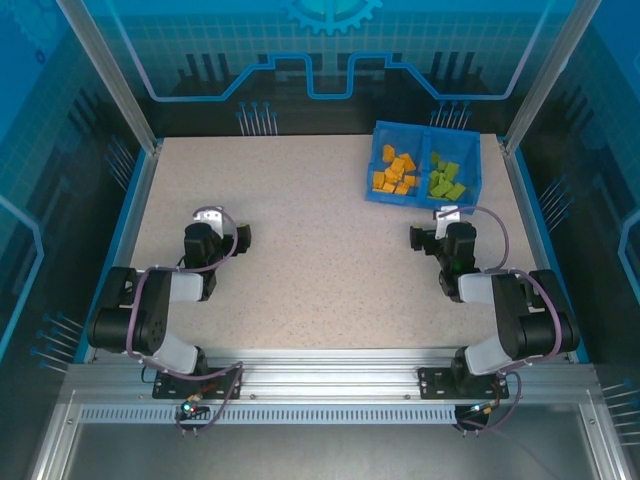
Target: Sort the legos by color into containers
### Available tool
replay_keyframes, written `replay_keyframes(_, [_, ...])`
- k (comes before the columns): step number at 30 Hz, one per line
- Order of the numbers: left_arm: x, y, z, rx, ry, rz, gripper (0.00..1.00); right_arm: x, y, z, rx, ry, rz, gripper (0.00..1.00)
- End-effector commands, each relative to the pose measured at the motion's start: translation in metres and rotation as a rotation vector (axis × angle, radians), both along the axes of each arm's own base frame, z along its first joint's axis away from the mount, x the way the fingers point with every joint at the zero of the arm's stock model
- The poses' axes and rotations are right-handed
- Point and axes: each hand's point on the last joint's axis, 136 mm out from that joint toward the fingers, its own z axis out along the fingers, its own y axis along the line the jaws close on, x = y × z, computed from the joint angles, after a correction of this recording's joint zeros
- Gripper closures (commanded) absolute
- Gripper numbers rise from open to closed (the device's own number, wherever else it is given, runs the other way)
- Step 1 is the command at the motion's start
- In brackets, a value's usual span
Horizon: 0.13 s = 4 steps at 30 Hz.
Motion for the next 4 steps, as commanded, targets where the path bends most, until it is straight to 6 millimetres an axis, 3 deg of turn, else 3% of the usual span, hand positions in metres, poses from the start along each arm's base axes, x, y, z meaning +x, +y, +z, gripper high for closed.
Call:
replay_keyframes(1, [0.0072, -0.0044, 0.0134, -0.018, -0.039, -0.021, 0.01, 0.0077, 0.0079, 0.0113, -0.004, -0.044, 0.032, 0.00])
replay_keyframes(4, [0.0070, -0.0041, 0.0131, -0.018, -0.039, -0.020, 0.01, 0.0076, 0.0081, 0.0118, -0.007, -0.048, 0.031, 0.00])
